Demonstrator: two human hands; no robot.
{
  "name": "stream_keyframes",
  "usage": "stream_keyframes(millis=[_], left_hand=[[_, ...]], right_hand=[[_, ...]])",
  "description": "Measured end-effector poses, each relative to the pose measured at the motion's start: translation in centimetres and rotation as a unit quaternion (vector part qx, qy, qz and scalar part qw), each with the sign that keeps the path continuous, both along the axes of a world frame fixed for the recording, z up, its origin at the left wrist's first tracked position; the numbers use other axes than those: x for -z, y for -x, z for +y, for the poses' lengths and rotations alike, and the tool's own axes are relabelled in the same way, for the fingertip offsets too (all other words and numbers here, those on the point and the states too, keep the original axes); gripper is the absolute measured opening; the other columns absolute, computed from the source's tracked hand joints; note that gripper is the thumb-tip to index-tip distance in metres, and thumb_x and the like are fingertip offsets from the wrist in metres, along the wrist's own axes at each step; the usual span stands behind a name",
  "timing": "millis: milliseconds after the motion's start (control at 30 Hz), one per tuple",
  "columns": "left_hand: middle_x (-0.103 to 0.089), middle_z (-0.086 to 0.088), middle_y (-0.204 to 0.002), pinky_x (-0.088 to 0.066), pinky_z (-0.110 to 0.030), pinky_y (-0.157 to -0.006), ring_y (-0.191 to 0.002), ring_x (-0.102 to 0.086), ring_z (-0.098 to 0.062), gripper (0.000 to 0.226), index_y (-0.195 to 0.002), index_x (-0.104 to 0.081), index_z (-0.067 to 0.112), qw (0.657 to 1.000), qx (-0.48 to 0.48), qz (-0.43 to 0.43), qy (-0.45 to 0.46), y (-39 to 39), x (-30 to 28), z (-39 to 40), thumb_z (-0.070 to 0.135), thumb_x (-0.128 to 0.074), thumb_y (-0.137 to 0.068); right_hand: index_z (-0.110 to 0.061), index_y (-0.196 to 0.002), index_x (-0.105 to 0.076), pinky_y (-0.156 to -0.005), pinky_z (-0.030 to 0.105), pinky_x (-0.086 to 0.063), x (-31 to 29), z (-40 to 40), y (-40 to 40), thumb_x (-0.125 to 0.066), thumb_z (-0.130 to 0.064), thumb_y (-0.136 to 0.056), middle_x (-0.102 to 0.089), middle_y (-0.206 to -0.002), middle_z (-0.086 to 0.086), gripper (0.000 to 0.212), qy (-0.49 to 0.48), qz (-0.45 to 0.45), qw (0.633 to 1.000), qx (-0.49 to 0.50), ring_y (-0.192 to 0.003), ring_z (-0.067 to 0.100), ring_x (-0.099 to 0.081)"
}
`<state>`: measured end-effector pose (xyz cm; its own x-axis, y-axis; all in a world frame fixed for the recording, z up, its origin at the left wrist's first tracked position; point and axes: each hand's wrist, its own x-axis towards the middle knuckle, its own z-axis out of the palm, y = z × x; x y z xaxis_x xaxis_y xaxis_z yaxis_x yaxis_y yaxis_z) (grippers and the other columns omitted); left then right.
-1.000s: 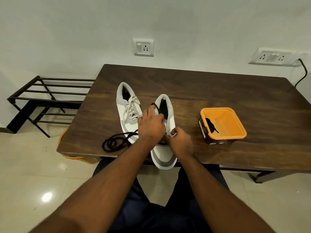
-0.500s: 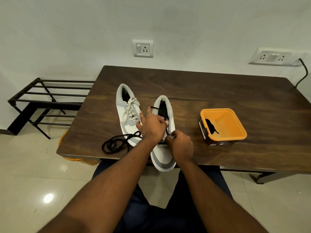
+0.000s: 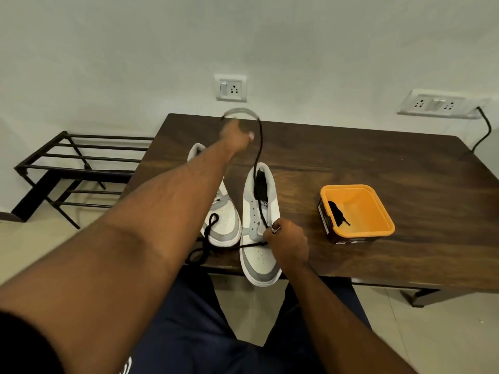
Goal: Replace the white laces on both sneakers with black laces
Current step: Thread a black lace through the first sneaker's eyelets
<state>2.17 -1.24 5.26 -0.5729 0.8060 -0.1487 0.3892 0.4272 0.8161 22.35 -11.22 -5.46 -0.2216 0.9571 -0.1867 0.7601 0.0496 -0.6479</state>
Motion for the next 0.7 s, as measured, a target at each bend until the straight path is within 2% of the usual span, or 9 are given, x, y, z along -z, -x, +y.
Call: stream_keyframes(millis=[33,67,133,200,300,400,500,600,700], left_hand=[[-0.046,-0.014,-0.146,-0.047,-0.042,-0.103,-0.126,-0.054,-0.034,0.066,-0.151,-0.031,0.008,1.000,0.004,-0.014,0.028,-0.1,1.6,-0.7,0.017,-0.063,-0.094],[-0.052,-0.014,-0.140,-0.049,-0.044,-0.101,-0.122,-0.057,-0.034,0.059,-0.146,-0.038,0.008,0.999,0.004,-0.025,0.032,-0.5,3.2,-1.6,0.015,-0.063,-0.093],[-0.064,-0.011,-0.119,-0.053,-0.042,-0.096,-0.107,-0.063,-0.030,0.031,-0.121,-0.059,0.011,0.999,-0.010,-0.043,0.018,-1.4,6.4,-3.3,0.015,-0.065,-0.091],[-0.068,-0.008,-0.099,-0.056,-0.039,-0.085,-0.091,-0.065,-0.025,0.014,-0.094,-0.061,0.016,0.996,-0.027,-0.083,0.015,-2.6,8.5,-5.1,0.023,-0.070,-0.087],[-0.067,-0.006,-0.101,-0.054,-0.037,-0.081,-0.090,-0.065,-0.025,0.035,-0.100,-0.056,0.016,0.997,-0.031,-0.071,0.019,-3.9,9.8,-6.4,0.037,-0.075,-0.081],[-0.065,-0.005,-0.104,-0.049,-0.036,-0.077,-0.093,-0.064,-0.026,0.044,-0.107,-0.051,0.013,0.999,-0.023,-0.015,0.023,-4.4,9.0,-6.5,0.038,-0.075,-0.079],[-0.063,-0.002,-0.094,-0.045,-0.032,-0.070,-0.085,-0.060,-0.023,0.032,-0.095,-0.054,0.016,0.996,0.011,0.050,0.072,-4.9,7.5,-5.9,0.038,-0.073,-0.082],[-0.067,-0.008,-0.098,-0.046,-0.033,-0.067,-0.087,-0.063,-0.027,0.016,-0.096,-0.061,0.013,0.990,0.010,0.103,0.096,-5.1,6.9,-5.2,0.023,-0.067,-0.085],[-0.067,-0.011,-0.094,-0.047,-0.033,-0.067,-0.086,-0.064,-0.029,0.007,-0.089,-0.063,0.011,0.993,-0.008,0.092,0.075,-5.0,6.9,-5.2,0.016,-0.064,-0.085]], right_hand=[[-0.015,-0.093,-0.063,-0.066,0.027,-0.041,0.0,0.1,0.0,-0.060,-0.030,-0.087,-0.065,-0.092,0.002,0.016,0.003,0.001,1.000,0.001,-0.080,0.019,-0.058],[-0.016,-0.092,-0.062,-0.066,0.027,-0.041,0.0,0.1,0.0,-0.060,-0.031,-0.086,-0.065,-0.092,0.003,0.016,0.002,-0.002,1.000,0.002,-0.080,0.021,-0.058],[-0.015,-0.092,-0.062,-0.065,0.029,-0.042,0.1,0.2,0.0,-0.061,-0.032,-0.085,-0.065,-0.091,0.003,0.018,-0.008,-0.010,1.000,0.003,-0.081,0.024,-0.059],[-0.016,-0.090,-0.061,-0.065,0.030,-0.044,0.2,0.1,0.1,-0.061,-0.033,-0.084,-0.065,-0.089,0.004,0.018,-0.021,-0.009,1.000,-0.002,-0.081,0.025,-0.060],[-0.017,-0.091,-0.060,-0.063,0.029,-0.043,0.2,0.0,0.1,-0.061,-0.032,-0.086,-0.064,-0.088,0.001,0.016,-0.029,-0.013,0.999,-0.007,-0.079,0.022,-0.059],[-0.017,-0.086,-0.059,-0.061,0.028,-0.039,0.2,-0.1,0.0,-0.060,-0.031,-0.086,-0.061,-0.083,0.000,0.015,-0.033,-0.012,0.999,-0.006,-0.075,0.020,-0.056],[-0.014,-0.085,-0.059,-0.060,0.029,-0.037,0.2,0.0,-0.1,-0.060,-0.030,-0.086,-0.057,-0.079,-0.001,0.016,-0.040,-0.012,0.999,-0.014,-0.074,0.021,-0.055],[-0.014,-0.083,-0.060,-0.061,0.029,-0.037,0.2,0.1,-0.2,-0.060,-0.030,-0.086,-0.059,-0.079,-0.001,0.017,-0.037,-0.006,0.999,-0.014,-0.076,0.021,-0.057],[-0.015,-0.083,-0.062,-0.061,0.029,-0.041,0.6,0.3,-0.4,-0.062,-0.030,-0.085,-0.063,-0.080,0.000,0.016,-0.029,0.015,0.999,-0.005,-0.076,0.020,-0.060]])
